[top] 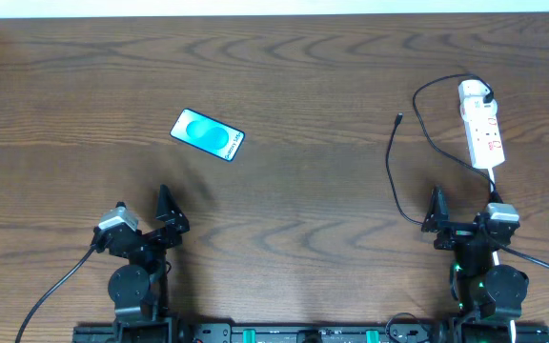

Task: Plug charger to phone and switch on socket
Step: 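Move the left gripper toward the blue phone on the table, then lower the left gripper over the phone's top edge, then close the left gripper on the phone's top edge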

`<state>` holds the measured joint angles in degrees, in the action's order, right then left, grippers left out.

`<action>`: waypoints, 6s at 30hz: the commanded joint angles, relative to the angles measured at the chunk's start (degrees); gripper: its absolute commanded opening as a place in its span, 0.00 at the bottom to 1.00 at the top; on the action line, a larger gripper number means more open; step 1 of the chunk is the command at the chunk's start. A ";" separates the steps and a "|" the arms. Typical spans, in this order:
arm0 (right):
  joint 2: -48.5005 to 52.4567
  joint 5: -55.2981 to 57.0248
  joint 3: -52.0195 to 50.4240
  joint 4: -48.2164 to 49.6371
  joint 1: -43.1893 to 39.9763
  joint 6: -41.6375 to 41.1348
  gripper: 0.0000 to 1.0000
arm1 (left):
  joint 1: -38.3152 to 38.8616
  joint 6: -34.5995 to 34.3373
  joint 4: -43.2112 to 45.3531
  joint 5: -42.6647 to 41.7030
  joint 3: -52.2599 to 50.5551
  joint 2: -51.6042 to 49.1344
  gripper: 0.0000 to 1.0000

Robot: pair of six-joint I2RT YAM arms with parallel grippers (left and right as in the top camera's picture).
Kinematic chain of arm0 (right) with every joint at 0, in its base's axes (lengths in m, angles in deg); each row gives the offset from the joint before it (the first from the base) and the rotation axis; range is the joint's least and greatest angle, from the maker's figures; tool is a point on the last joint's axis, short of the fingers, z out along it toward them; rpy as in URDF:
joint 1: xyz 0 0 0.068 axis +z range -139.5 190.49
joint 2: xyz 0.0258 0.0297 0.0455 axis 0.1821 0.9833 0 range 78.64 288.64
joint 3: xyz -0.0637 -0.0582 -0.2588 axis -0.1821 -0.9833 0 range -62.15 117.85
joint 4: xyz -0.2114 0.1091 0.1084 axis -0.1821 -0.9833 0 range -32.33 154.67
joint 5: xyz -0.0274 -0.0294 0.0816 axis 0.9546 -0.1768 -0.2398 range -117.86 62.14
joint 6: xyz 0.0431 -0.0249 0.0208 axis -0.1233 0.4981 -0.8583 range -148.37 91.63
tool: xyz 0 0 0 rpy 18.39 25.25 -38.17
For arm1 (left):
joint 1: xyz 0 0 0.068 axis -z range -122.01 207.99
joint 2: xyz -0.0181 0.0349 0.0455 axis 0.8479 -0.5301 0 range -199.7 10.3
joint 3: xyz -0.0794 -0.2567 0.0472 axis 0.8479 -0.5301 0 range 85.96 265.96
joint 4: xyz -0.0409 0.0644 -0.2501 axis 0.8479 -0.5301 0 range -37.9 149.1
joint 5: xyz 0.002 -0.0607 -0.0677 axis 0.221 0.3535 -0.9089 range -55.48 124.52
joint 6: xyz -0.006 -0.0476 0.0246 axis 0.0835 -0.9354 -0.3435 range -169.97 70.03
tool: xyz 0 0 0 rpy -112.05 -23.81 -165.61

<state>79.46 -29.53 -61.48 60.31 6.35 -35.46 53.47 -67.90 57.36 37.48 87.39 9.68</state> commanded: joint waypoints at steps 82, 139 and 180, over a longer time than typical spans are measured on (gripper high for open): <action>-0.44 0.04 -0.37 0.17 0.44 0.52 0.99 | 0.90 -13.86 -64.19 -13.29 83.56 -74.53 0.91; -0.44 0.04 -0.37 0.17 0.44 0.52 0.99 | 7.34 -44.35 -57.55 -9.29 101.50 -122.84 0.98; -0.44 0.04 -0.37 0.17 0.44 0.52 0.99 | 7.50 -41.27 -51.65 -9.35 101.18 -128.63 0.98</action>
<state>79.48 -29.53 -61.59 60.48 6.35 -35.46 60.80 -109.91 5.84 27.36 188.00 -117.94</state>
